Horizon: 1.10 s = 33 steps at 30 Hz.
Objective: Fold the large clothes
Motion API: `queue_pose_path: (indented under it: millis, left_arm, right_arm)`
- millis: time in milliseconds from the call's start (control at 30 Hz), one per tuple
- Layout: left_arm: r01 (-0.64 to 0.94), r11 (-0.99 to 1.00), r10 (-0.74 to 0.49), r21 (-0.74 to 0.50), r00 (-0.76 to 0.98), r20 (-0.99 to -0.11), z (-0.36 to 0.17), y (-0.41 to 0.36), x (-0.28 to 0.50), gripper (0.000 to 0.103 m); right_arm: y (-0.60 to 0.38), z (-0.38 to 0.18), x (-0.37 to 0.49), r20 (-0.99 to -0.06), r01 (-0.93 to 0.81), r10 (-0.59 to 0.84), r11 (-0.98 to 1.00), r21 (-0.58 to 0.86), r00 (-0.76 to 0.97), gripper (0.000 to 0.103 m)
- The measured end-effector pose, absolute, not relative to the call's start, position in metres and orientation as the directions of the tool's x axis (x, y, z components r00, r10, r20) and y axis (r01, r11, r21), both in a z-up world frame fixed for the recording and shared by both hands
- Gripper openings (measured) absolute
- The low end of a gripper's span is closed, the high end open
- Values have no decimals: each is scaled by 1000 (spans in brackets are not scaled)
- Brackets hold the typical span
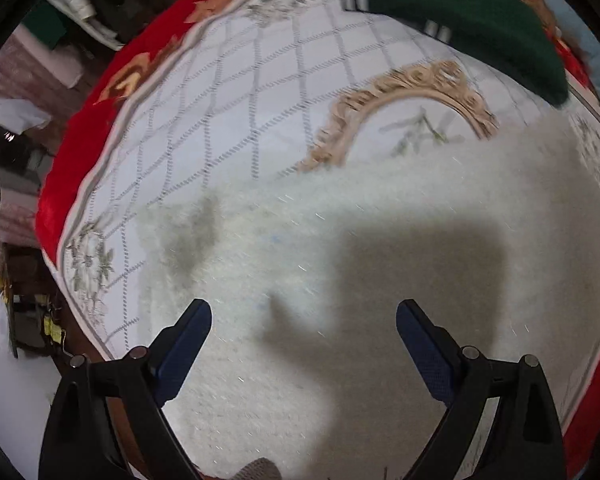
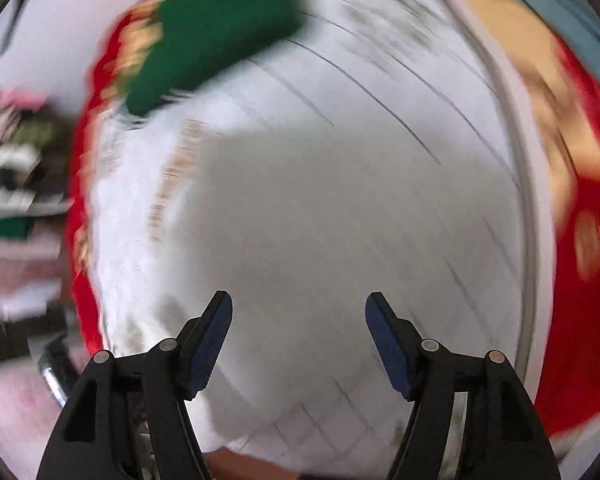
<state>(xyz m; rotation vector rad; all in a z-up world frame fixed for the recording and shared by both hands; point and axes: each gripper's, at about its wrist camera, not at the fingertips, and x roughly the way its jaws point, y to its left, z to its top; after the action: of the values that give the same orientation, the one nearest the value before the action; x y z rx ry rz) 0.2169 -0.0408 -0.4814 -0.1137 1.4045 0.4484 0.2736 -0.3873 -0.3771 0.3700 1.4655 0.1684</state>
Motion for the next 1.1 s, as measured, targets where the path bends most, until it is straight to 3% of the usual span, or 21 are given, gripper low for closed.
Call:
queue_pose_path:
  millis: [167, 267, 500, 567, 600, 667, 700, 733, 767, 800, 833, 1100]
  left_arm:
    - [-488, 844, 282, 223, 50, -958, -485, 7, 207, 95]
    - [-549, 802, 294, 235, 20, -956, -489, 42, 202, 95]
    - [-638, 756, 174, 147, -21, -985, -531, 96, 208, 93]
    - [-637, 766, 97, 83, -14, -995, -547, 99, 212, 82]
    - [-638, 767, 79, 65, -7, -997, -552, 99, 212, 68]
    - [-622, 782, 81, 43, 34, -996, -549, 97, 211, 20]
    - [-618, 786, 59, 13, 55, -997, -546, 94, 209, 5]
    - [-616, 787, 67, 15, 62, -996, -542, 92, 207, 4]
    - [-609, 793, 82, 20, 74, -994, -537, 89, 205, 4]
    - [-605, 796, 93, 24, 83, -992, -532, 86, 201, 4]
    - [-610, 792, 93, 18, 91, -991, -527, 86, 197, 4]
    - [-624, 781, 100, 39, 63, -993, -516, 80, 157, 4]
  right_arm:
    - [-303, -397, 364, -962, -105, 263, 961, 255, 77, 71]
    - [-288, -412, 387, -967, -121, 251, 962, 245, 40, 71]
    - [-263, -437, 382, -970, -99, 241, 965, 243, -33, 71]
    - [-250, -454, 381, -976, -125, 206, 969, 213, -68, 71]
    - [-247, -462, 379, -977, -135, 190, 970, 201, -94, 71]
    - [-242, -471, 379, -978, -154, 157, 972, 178, -136, 71]
    - [-240, -472, 379, -980, -159, 143, 974, 164, -136, 62]
    - [-240, -470, 379, -982, -155, 146, 974, 163, -117, 35]
    - [-239, -469, 379, -985, -159, 136, 975, 153, -110, 20]
    - [-238, -465, 378, -987, -156, 128, 977, 142, -94, 15]
    - [-238, -461, 377, -989, -155, 128, 978, 139, -79, 11]
    - [-221, -405, 357, -968, -209, 212, 961, 181, 135, 9]
